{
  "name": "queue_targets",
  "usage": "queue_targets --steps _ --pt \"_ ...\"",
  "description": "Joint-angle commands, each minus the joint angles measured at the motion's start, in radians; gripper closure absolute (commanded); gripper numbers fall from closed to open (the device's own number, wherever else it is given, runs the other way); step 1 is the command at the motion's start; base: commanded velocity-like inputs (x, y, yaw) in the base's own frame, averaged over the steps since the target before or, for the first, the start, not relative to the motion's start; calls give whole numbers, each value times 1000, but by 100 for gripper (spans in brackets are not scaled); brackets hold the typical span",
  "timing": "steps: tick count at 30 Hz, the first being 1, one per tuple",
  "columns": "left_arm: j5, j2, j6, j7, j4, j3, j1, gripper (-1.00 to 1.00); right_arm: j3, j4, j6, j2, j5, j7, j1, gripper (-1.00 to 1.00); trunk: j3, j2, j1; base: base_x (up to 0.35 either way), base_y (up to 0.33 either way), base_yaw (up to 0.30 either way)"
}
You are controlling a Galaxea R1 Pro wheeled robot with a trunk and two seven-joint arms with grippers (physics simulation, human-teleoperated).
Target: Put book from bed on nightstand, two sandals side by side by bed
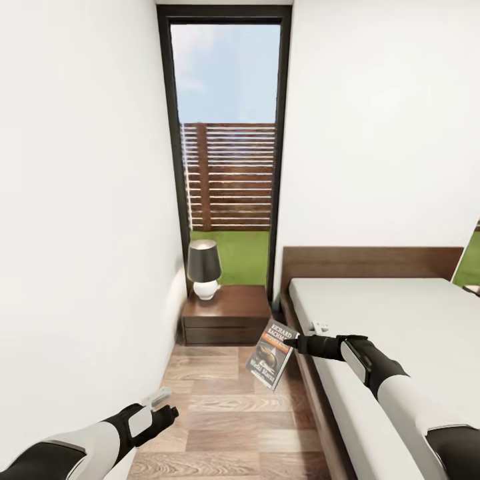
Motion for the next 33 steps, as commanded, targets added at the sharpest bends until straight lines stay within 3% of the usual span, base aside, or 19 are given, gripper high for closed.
queue_targets --steps 1,33 --pt "10 0 3 2 1 -8 -1 -100 5 -1 7 -1 -13 -2 0 100 0 -1 1 326 0 0" --pt "10 0 3 2 1 -8 -1 -100 5 -1 7 -9 -13 -1 0 100 0 -1 1 326 0 0"
